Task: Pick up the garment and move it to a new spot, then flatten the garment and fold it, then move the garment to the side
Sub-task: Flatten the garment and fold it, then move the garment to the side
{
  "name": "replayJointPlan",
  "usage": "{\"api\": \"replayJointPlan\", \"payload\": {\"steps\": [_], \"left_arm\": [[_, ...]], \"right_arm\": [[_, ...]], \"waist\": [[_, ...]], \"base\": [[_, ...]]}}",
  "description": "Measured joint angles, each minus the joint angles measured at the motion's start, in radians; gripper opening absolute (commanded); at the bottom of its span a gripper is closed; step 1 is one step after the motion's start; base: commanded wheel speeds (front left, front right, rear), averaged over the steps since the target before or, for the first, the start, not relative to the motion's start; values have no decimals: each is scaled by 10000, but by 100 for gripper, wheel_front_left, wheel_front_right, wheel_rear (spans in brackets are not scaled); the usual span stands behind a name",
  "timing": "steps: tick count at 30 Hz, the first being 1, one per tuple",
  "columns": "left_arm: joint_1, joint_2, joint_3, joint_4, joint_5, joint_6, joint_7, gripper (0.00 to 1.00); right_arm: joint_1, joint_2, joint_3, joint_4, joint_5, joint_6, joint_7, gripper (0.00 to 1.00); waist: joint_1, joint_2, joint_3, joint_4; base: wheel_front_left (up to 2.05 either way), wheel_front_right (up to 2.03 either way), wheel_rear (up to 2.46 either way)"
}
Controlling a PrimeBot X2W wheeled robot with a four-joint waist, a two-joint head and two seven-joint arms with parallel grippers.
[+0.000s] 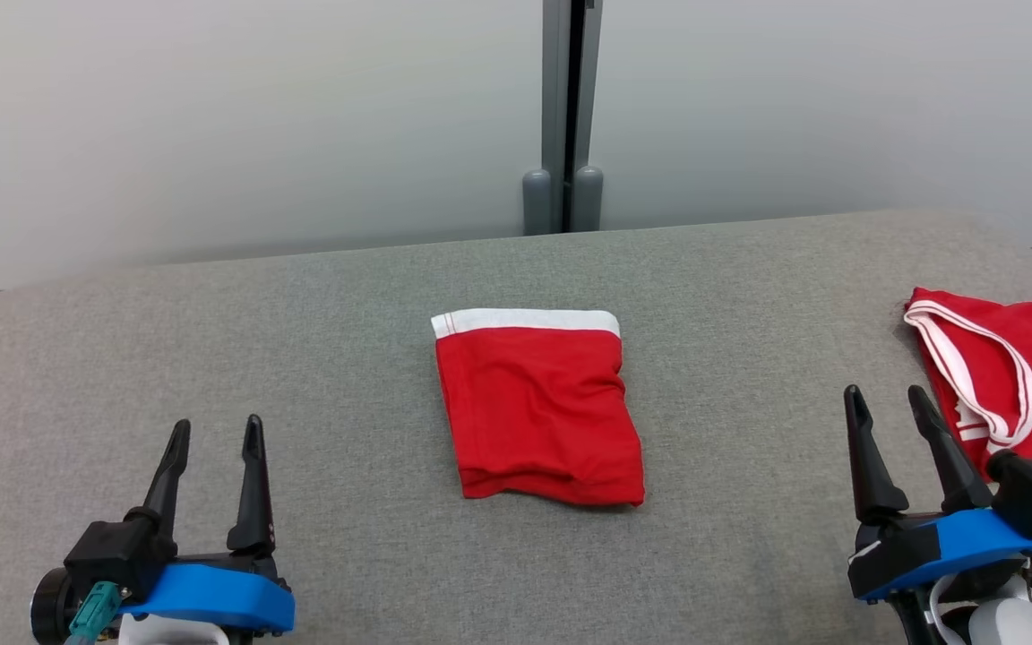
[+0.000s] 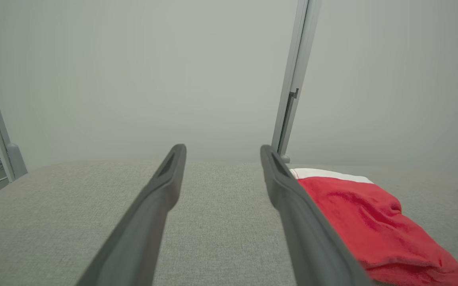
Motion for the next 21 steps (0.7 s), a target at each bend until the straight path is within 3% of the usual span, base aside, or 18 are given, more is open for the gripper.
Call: {"api": "replayJointPlan", "payload": {"steps": [7, 21], "left_arm": [[237, -29, 328, 295, -40, 2, 0, 100], [402, -155, 454, 362, 109, -2, 0, 100]], "right_arm": [[395, 134, 182, -527, 36, 0, 487, 100], [432, 161, 111, -514, 90, 0, 773, 100]], "waist": [[0, 0, -194, -269], [0, 0, -228, -113]], "base": [[0, 0, 0], [0, 0, 0]]}}
